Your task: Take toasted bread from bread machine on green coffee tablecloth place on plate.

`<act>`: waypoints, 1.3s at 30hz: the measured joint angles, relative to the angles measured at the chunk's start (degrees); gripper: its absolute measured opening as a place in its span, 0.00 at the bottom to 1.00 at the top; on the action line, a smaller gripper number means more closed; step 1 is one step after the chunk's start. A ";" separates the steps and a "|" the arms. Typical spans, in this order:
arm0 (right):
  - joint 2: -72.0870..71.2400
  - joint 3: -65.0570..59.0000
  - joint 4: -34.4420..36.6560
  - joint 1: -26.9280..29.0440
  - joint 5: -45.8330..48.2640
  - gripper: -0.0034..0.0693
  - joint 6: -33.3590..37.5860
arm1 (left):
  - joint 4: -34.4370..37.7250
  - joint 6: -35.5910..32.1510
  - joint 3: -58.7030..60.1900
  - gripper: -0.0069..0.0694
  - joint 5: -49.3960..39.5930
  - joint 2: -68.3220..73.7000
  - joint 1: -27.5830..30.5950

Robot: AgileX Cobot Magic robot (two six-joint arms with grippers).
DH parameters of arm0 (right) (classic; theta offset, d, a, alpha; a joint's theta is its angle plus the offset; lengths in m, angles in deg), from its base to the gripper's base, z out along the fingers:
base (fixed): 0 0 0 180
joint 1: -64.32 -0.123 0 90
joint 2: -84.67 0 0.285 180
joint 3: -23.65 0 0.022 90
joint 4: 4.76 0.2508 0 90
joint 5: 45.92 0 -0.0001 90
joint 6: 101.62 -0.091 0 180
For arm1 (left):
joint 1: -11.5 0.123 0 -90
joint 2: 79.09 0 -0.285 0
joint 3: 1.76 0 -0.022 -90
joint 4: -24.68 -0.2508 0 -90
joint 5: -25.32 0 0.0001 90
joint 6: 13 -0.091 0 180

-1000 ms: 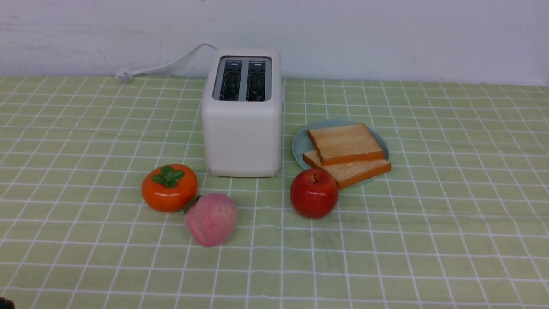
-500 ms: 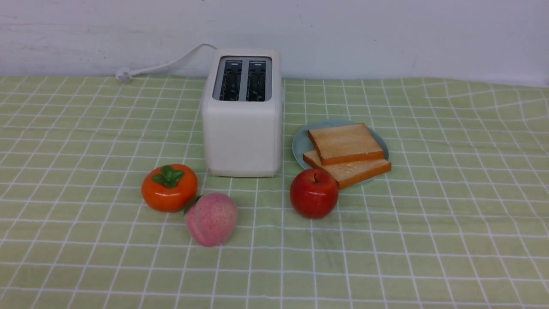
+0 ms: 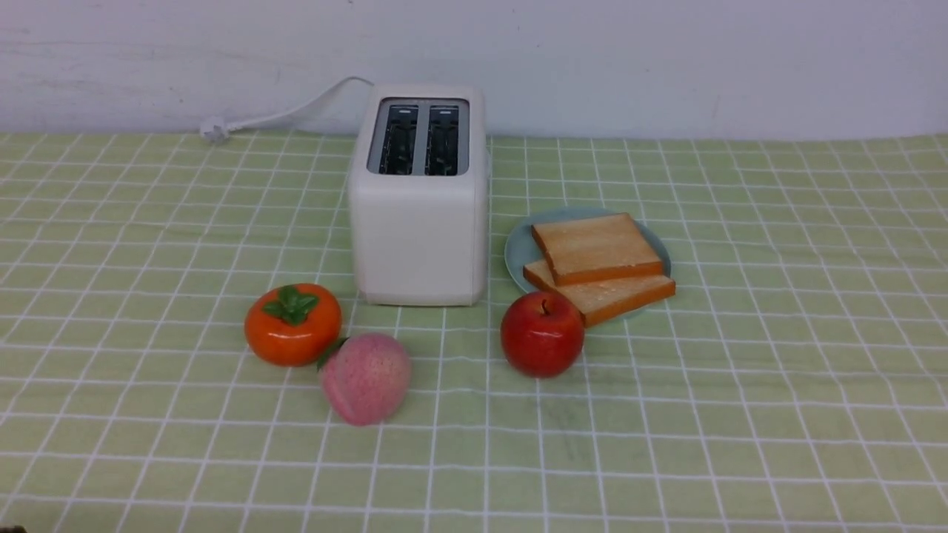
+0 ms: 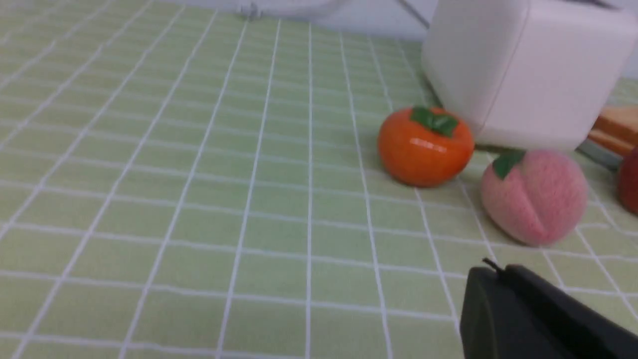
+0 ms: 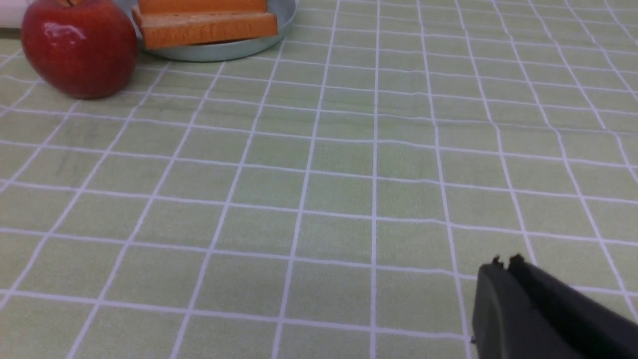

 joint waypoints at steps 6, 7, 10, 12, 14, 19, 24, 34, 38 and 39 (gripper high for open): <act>0.00 0.00 0.00 0.00 0.00 0.06 0.00 | -1.47 3.66 0.57 0.07 -6.47 0.00 0.24; 0.00 0.00 0.00 0.00 0.00 0.06 0.00 | -1.55 3.92 0.57 0.07 -6.47 0.00 0.24; 0.00 0.00 0.00 0.00 0.00 0.07 0.00 | -1.66 4.35 0.57 0.07 -6.52 0.00 0.24; -0.02 0.00 0.00 0.00 0.00 0.07 0.00 | -1.71 4.35 0.57 0.07 -6.51 0.00 0.24; -0.02 0.00 0.00 0.00 0.00 0.07 0.00 | -1.73 4.47 0.57 0.07 -6.51 0.00 0.24; -0.02 0.00 0.00 0.00 0.00 0.08 0.00 | -1.77 4.51 0.57 0.07 -6.51 0.00 0.24; -0.02 0.00 0.00 0.00 0.00 0.08 0.00 | -1.77 4.51 0.57 0.07 -6.51 0.00 0.24; -0.02 0.00 -0.05 0.00 0.00 0.09 0.00 | -1.77 4.51 0.57 0.08 -6.51 0.00 0.24; -0.02 0.00 -0.05 0.00 0.00 0.10 0.00 | -1.77 4.54 0.57 0.08 -6.51 0.00 0.24; -0.02 0.00 -0.05 0.00 0.00 0.10 0.00 | -1.77 4.54 0.57 0.08 -6.51 0.00 0.24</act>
